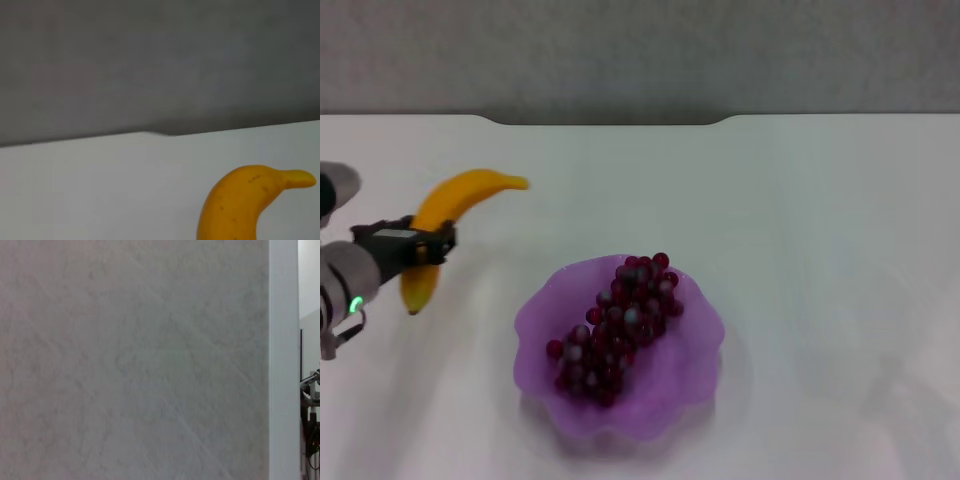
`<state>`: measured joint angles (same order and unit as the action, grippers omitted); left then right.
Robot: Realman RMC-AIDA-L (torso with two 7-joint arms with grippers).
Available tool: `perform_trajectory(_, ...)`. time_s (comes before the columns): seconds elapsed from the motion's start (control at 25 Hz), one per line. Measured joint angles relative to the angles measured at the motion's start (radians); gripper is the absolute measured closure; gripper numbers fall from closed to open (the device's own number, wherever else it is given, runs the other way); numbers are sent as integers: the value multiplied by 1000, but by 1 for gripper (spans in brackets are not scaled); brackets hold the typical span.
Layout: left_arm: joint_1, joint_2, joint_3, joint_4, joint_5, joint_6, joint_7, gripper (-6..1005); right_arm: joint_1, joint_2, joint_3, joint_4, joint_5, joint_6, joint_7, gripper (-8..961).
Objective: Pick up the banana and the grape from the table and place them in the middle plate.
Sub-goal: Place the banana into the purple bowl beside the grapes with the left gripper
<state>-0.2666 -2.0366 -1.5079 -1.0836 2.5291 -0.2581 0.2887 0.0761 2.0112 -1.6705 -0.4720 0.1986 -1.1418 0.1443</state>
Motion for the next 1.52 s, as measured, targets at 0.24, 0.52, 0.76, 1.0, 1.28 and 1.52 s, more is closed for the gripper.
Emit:
perform_trajectory(0.24,142,3,115,-319,-2,-132,22,446,12,0,0,26,0,0,1,953)
perform_trajectory(0.52,168,3,242,-474,-5,-198,87,427,25,0,-1,27,1,1,1,953)
perform_trajectory(0.76,130,3,310,-454,-5,-218,92,412,34,0,-12,27,0,1,1,954)
perform_trajectory(1.0,80,0,350,-380,-6,-224,92,396,33,0,-14,28,0,1,1,954)
perform_trajectory(1.28,8,-3,366,-243,-39,-166,88,378,33,0,-14,29,1,0,1,954)
perform_trajectory(1.52,-2,-2,384,-212,-52,-138,107,362,34,0,-14,29,1,0,1,954)
